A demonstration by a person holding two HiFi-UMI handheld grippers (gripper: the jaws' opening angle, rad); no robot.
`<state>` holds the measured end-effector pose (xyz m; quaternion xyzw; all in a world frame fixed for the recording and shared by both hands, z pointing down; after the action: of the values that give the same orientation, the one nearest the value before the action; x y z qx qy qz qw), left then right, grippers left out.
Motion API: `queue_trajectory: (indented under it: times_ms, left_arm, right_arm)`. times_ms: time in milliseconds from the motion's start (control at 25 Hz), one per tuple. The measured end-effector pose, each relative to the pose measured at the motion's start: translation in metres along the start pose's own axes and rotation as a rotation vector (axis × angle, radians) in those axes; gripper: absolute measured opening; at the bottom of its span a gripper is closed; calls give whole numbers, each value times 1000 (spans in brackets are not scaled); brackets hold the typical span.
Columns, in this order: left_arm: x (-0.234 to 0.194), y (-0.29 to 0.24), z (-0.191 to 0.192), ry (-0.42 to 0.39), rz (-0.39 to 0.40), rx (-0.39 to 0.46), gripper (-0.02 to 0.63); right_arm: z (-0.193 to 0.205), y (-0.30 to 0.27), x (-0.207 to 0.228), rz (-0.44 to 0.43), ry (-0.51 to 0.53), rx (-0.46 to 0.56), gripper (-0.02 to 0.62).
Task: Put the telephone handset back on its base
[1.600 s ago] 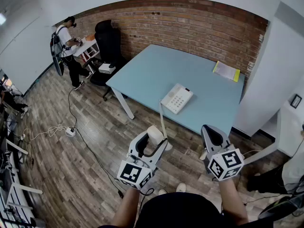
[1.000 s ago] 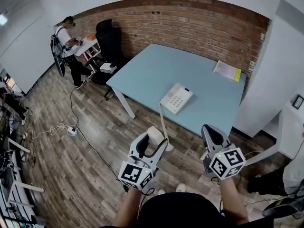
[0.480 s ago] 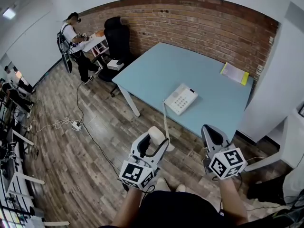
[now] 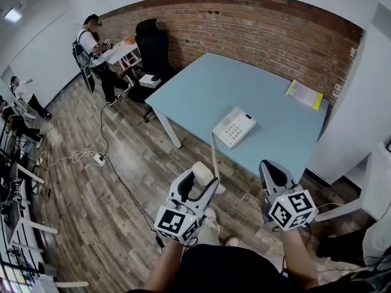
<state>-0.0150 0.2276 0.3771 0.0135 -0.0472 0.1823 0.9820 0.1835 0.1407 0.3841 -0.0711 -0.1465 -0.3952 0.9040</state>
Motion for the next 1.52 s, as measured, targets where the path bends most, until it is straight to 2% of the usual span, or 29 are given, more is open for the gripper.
queue_trajectory:
  times_ms: [560,920,1520]
  left_arm:
    - [-16,-17,4,-3,12,-5,258]
    - [-43,-28,4,7,1,2,258]
    - [-93,-75,11,22,16,-9,258]
  right_arm:
    - [4,-26,7,3,3,-19,12]
    - [2,-54,6,3,16,-34,12]
    - [-5,-117,26,26,11,-45,12]
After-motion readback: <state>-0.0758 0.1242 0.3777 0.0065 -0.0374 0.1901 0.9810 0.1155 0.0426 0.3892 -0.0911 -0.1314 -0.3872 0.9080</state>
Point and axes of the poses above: the fingertips, and each gripper's own axes: y backward along the fingers, x to its right, z out of its underside, the point moved 5 cm from there along y, backward along the fingers, and after that the axes turned 5 degrees about -y, right-handed, at the moved point
